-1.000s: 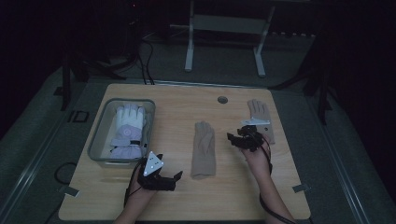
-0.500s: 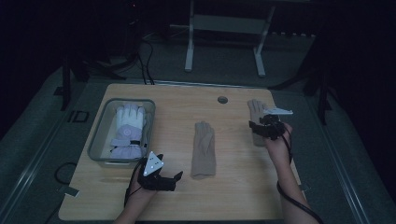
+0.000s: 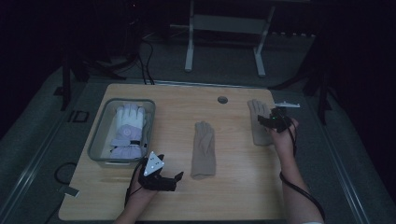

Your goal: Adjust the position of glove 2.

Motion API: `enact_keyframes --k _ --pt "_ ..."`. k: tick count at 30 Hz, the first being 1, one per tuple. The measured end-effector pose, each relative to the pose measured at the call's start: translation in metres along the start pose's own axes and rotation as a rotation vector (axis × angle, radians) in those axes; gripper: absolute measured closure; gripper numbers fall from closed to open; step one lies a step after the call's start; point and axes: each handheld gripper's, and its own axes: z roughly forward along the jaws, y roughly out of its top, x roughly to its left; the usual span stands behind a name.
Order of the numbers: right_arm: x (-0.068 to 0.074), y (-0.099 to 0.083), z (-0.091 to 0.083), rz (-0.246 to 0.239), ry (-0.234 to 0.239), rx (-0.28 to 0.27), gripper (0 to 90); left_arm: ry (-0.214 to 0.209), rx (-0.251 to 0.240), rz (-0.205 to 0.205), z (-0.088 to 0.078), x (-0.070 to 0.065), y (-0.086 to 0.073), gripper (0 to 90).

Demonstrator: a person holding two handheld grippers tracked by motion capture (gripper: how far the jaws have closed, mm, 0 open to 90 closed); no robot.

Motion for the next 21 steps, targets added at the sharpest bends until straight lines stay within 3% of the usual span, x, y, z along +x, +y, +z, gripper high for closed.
enact_keyframes --k 5,10,13,17,21 --pt "-0.007 0.0 0.012 0.017 -0.004 0.029 38.3 0.0 0.001 -0.003 0.0 0.0 0.0 2.1" --pt "-0.015 0.0 0.026 0.015 -0.042 0.059 37.3 -0.006 0.001 -0.009 0.0 0.0 0.0 2.1" --pt "-0.021 0.0 0.036 0.033 -0.035 0.077 36.8 -0.006 0.003 -0.008 0.0 0.0 0.0 2.1" --pt "-0.02 -0.001 0.043 0.008 -0.03 0.086 36.8 -0.009 -0.002 -0.016 0.0 0.0 -0.001 2.1" --pt "-0.018 -0.007 0.055 0.017 -0.023 0.124 36.4 -0.007 -0.004 -0.017 -0.001 0.0 0.0 2.1"
